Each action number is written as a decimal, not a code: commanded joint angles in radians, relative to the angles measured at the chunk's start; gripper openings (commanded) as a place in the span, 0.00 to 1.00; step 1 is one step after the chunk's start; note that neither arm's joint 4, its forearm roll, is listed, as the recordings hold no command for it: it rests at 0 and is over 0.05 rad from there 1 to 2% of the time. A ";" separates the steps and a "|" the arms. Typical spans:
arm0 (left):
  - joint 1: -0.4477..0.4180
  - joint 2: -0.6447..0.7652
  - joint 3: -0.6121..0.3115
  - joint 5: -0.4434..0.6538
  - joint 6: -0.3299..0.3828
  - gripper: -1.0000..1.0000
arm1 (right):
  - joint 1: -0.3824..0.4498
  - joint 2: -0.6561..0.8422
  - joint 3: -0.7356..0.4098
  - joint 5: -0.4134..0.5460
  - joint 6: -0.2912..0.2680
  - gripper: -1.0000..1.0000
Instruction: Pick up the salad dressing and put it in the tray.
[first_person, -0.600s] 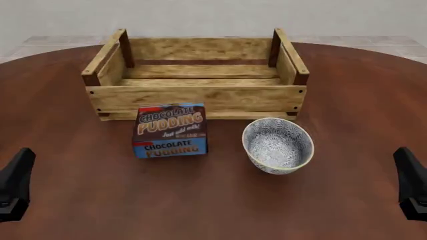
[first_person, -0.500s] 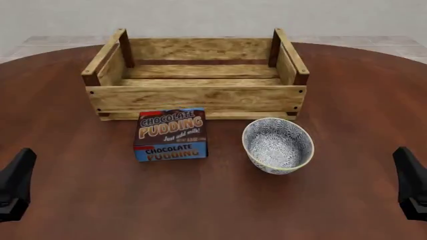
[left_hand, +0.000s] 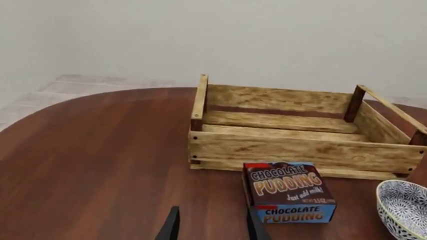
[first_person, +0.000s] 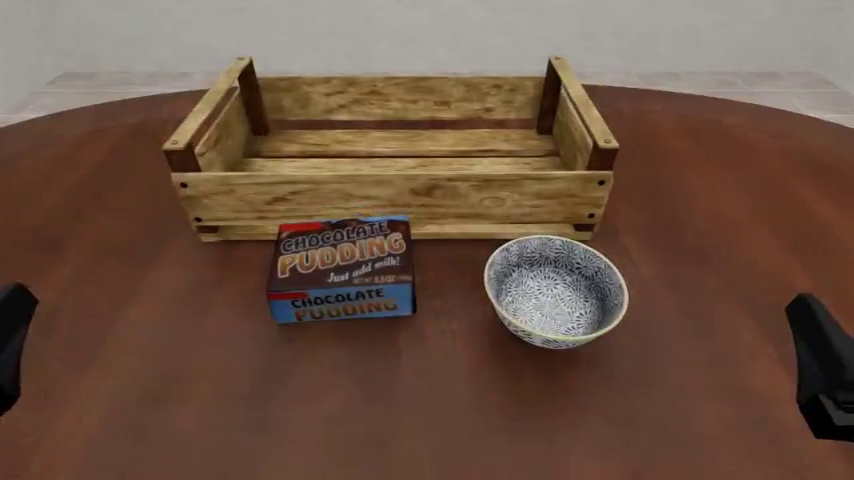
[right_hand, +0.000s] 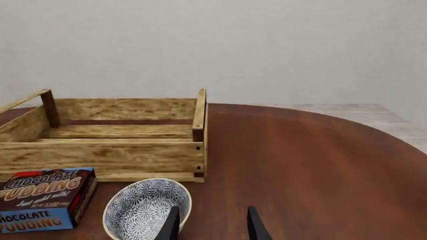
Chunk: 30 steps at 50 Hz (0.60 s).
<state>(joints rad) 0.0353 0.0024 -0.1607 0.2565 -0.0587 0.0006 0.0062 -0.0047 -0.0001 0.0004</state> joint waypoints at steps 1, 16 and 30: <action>0.069 -0.002 -0.167 0.260 0.072 1.00 | 0.000 0.000 0.000 0.000 0.000 1.00; 0.174 0.006 -0.351 0.599 0.148 1.00 | 0.001 -0.002 0.000 0.002 0.000 1.00; 0.255 0.112 -0.535 0.786 0.248 1.00 | 0.001 -0.001 0.000 0.001 0.000 1.00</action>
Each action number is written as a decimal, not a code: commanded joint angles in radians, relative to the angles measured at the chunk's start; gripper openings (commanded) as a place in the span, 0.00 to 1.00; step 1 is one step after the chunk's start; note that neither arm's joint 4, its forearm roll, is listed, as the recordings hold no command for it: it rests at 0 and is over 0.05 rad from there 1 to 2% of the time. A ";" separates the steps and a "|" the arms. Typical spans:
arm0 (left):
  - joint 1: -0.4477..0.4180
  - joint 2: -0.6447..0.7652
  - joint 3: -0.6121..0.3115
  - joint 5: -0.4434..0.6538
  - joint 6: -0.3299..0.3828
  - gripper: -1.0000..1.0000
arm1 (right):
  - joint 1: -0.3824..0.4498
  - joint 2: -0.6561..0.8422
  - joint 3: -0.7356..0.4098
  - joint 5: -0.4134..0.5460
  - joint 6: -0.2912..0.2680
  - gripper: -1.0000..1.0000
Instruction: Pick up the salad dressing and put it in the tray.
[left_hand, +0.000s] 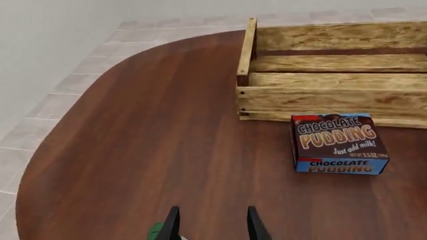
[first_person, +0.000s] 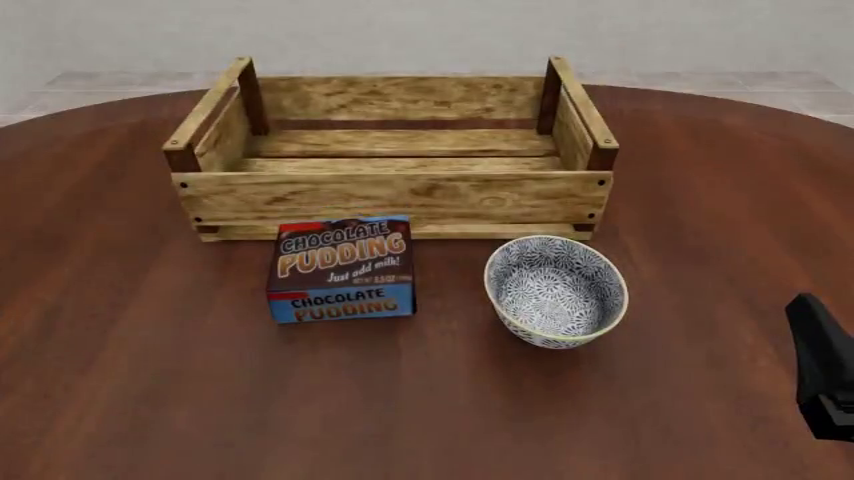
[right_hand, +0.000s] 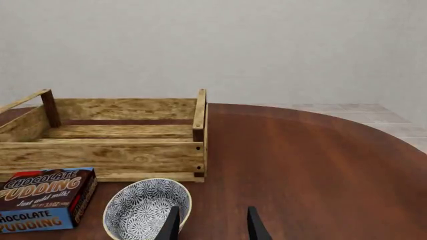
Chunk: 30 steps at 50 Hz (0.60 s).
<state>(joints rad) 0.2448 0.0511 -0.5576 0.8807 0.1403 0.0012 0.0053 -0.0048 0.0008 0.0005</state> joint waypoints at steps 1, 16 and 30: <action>0.044 0.075 -0.149 0.172 0.030 1.00 | 0.000 0.000 0.000 0.000 0.000 1.00; 0.148 0.148 -0.127 0.237 -0.007 1.00 | 0.000 0.000 0.000 0.000 0.000 1.00; 0.237 0.151 -0.112 0.193 0.068 1.00 | 0.000 0.000 0.000 0.000 0.000 1.00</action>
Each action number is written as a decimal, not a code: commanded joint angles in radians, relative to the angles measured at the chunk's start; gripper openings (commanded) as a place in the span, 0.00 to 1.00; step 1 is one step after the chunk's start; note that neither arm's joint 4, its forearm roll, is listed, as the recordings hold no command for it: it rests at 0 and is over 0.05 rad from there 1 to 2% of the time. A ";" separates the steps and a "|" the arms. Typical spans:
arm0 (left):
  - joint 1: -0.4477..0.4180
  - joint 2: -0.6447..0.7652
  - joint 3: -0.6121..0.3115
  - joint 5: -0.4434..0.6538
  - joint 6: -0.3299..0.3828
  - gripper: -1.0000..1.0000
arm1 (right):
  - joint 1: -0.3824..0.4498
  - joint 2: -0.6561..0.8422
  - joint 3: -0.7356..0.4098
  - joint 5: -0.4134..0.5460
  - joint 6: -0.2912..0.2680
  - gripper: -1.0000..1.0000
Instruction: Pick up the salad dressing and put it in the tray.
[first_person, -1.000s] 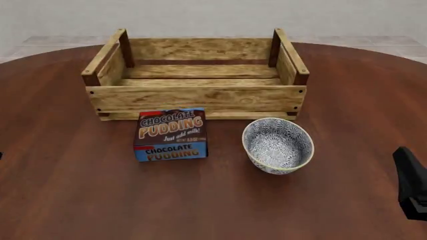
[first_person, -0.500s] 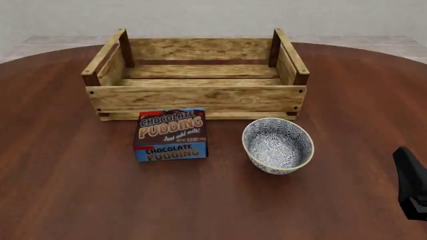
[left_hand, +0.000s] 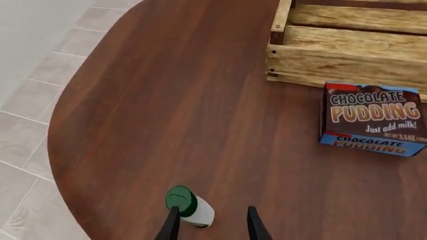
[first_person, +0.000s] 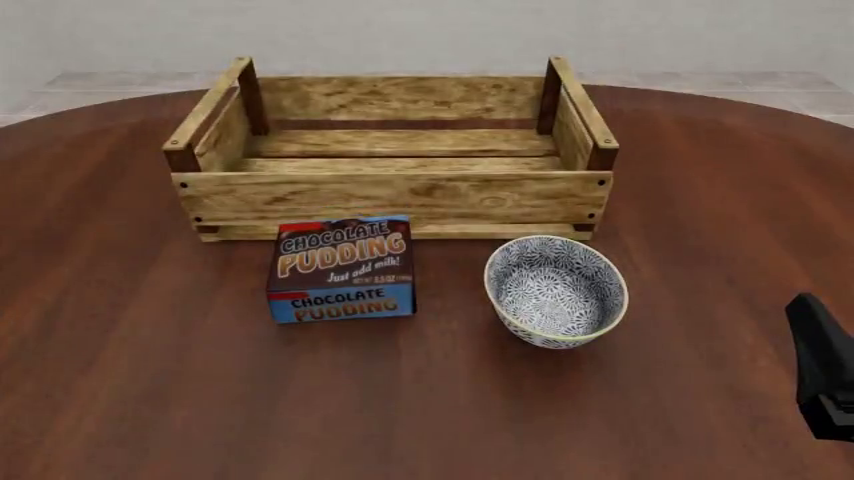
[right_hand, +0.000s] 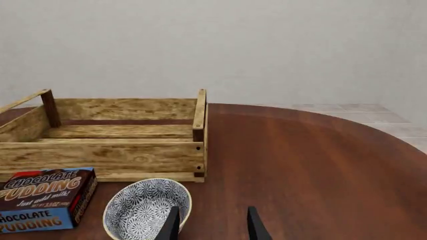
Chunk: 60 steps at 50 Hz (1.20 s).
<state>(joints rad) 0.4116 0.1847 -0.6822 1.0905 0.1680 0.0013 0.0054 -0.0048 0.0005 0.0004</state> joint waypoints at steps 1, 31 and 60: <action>0.078 0.019 0.014 -0.023 0.048 1.00 | 0.000 0.000 0.000 0.000 0.000 1.00; 0.217 0.155 0.249 -0.316 0.051 1.00 | 0.000 0.000 0.000 0.000 0.000 1.00; 0.319 0.315 0.373 -0.547 0.080 1.00 | 0.000 0.000 0.000 0.000 0.000 1.00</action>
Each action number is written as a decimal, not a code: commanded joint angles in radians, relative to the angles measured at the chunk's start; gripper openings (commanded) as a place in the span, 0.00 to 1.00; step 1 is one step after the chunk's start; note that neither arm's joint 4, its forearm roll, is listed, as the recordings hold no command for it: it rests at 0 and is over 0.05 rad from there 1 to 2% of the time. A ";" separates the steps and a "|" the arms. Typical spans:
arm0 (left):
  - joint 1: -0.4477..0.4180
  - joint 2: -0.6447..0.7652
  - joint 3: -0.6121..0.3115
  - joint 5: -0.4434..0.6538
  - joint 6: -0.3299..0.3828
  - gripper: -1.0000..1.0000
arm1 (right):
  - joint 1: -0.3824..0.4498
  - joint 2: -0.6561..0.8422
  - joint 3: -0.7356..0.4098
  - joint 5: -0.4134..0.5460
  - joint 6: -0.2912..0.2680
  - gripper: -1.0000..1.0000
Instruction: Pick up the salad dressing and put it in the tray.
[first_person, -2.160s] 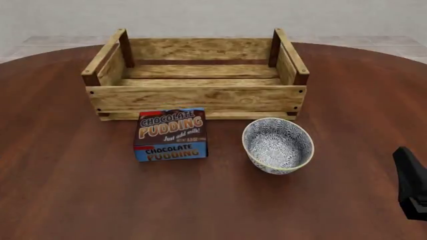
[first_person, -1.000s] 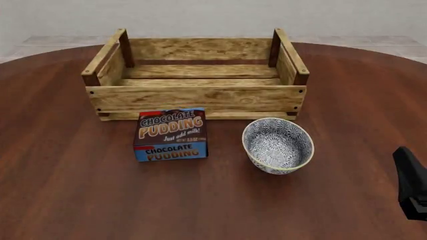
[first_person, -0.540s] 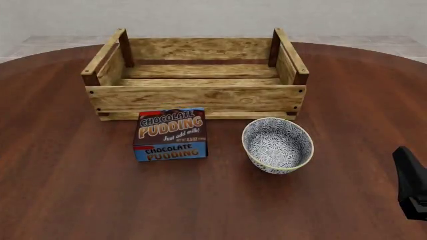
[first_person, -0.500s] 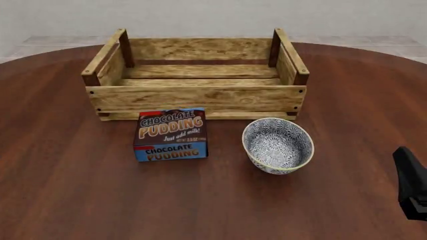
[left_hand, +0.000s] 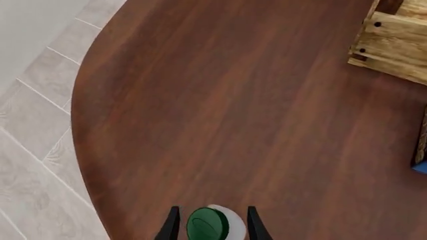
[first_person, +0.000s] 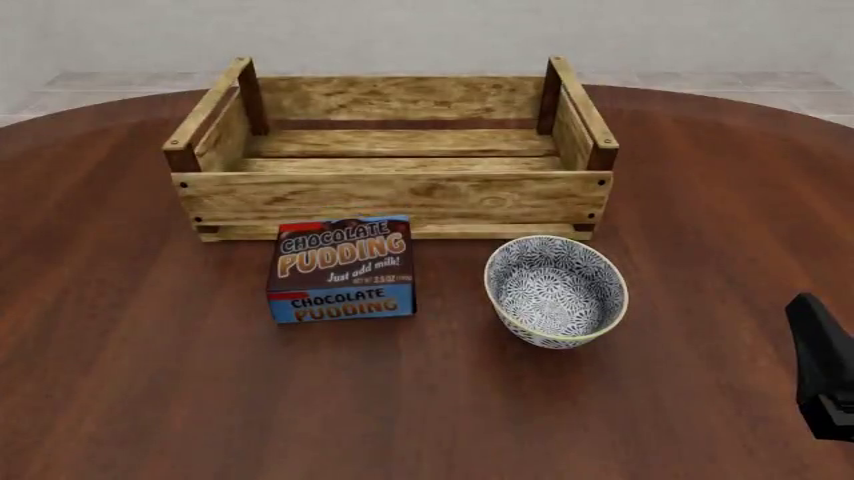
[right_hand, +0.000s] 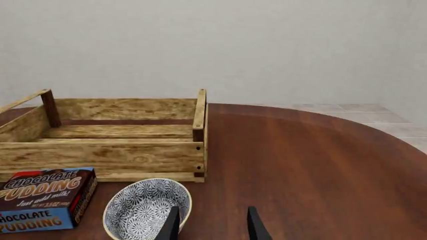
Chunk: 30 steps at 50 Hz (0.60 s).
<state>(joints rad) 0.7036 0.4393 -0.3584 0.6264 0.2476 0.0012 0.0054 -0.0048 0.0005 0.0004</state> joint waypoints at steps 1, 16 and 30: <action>0.027 0.060 0.049 -0.083 0.001 1.00 | 0.000 0.000 0.000 0.000 0.000 1.00; 0.040 0.138 0.123 -0.179 -0.019 1.00 | 0.000 0.000 0.000 0.000 0.000 1.00; 0.039 0.122 0.110 -0.152 -0.031 0.00 | 0.000 0.000 0.000 0.000 0.000 1.00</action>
<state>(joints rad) 0.7436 0.5603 -0.2535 0.4699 0.2150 0.0012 0.0054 -0.0048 0.0005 0.0004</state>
